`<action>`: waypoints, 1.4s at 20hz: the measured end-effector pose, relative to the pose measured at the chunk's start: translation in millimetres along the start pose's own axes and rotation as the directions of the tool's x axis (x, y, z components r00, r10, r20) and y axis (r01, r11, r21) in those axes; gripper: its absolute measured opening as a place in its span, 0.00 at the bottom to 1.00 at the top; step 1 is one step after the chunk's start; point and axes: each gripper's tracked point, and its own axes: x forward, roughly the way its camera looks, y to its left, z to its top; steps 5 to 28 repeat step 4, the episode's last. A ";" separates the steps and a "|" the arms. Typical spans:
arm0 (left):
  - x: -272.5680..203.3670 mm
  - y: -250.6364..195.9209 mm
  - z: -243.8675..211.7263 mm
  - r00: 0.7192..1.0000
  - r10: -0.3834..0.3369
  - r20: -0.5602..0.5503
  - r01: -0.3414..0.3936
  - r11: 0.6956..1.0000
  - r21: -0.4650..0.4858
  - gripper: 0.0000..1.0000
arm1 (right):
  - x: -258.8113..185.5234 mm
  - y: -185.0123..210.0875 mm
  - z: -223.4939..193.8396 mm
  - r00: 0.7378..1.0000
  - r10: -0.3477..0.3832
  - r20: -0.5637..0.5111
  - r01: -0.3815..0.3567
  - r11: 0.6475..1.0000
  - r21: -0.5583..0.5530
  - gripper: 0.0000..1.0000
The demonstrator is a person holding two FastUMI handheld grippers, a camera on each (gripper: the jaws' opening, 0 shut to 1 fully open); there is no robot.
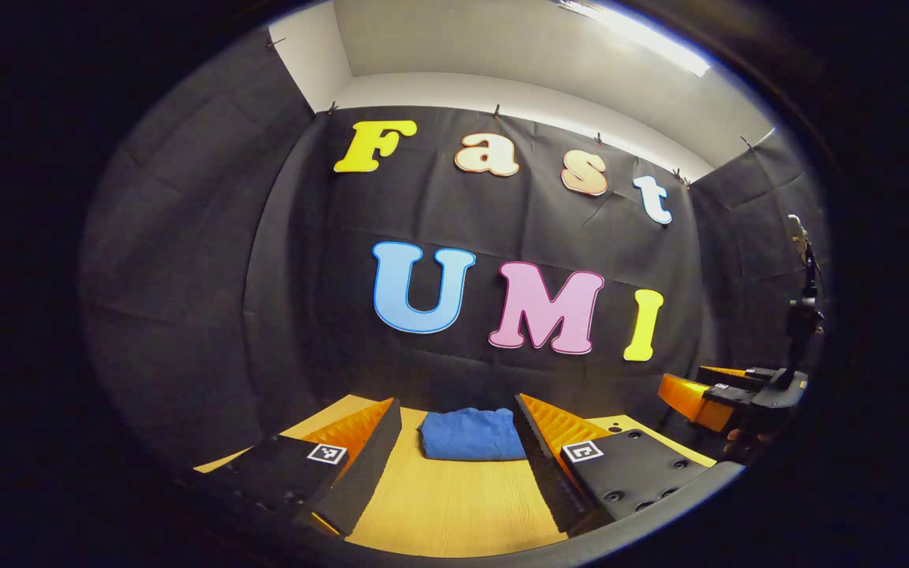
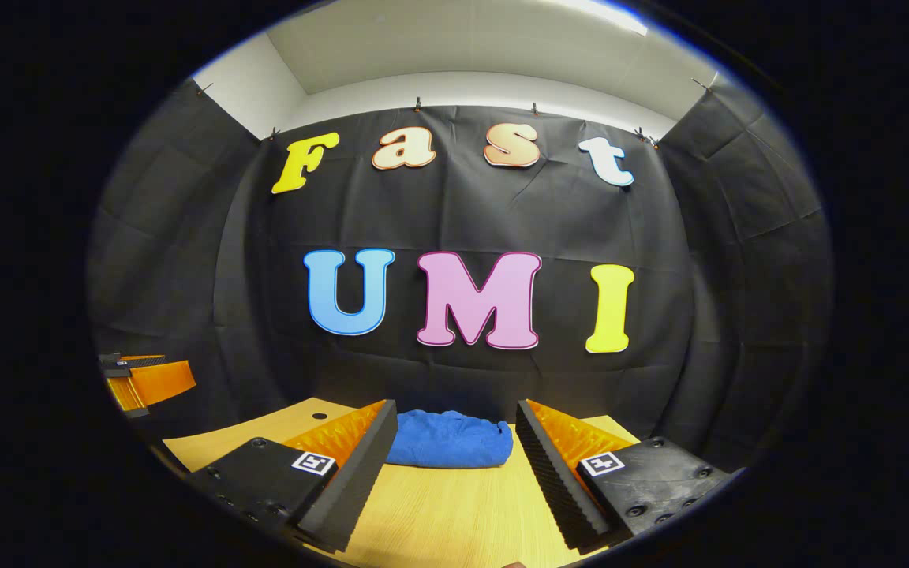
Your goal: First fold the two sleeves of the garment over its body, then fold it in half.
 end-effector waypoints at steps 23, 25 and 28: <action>-0.8 -8.0 -7.1 1.000 -0.027 -0.013 0.027 1.000 -0.009 0.81 | -2.7 -9.8 2.1 1.000 -0.017 -0.003 0.017 1.000 0.006 0.96; -0.8 -8.0 -7.1 1.000 -0.027 -0.013 0.027 1.000 -0.009 0.81 | -2.7 -9.8 2.1 1.000 -0.017 -0.003 0.017 1.000 0.006 0.96; -0.8 -8.0 -7.1 1.000 -0.027 -0.013 0.027 1.000 -0.009 0.81 | -2.7 -9.8 2.1 1.000 -0.017 -0.003 0.017 1.000 0.006 0.96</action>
